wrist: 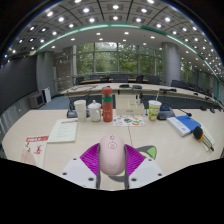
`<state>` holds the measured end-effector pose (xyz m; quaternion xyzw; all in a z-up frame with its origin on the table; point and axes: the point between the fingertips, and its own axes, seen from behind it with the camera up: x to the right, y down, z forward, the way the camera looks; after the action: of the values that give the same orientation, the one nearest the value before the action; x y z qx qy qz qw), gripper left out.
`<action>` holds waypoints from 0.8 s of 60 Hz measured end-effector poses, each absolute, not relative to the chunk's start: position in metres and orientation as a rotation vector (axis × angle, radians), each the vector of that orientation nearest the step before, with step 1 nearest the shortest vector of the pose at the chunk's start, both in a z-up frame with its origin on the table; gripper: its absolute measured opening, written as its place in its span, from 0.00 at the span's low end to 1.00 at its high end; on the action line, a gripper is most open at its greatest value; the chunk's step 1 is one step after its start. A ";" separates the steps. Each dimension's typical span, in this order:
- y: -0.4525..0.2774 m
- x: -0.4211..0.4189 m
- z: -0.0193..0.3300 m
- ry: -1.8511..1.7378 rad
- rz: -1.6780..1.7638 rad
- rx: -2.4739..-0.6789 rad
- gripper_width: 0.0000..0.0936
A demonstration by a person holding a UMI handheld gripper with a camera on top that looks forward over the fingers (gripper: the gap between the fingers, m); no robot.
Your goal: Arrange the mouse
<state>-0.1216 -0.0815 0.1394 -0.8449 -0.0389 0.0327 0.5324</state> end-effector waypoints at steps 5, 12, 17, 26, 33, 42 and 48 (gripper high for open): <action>-0.054 -0.097 0.110 -0.077 0.065 -2.055 0.33; -0.036 -0.072 0.059 -0.080 0.058 -2.128 0.33; -0.030 -0.066 0.027 -0.070 0.076 -2.176 0.34; -0.030 -0.057 -0.006 -0.055 0.088 -2.218 0.50; -0.041 -0.063 0.002 -0.104 0.108 -2.234 0.90; -0.067 -0.055 0.038 -0.098 0.069 -2.224 0.92; -0.097 -0.052 0.072 -0.077 0.039 -2.215 0.91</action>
<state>-0.0519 -0.0972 0.0717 -0.8943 -0.0312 0.0157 0.4462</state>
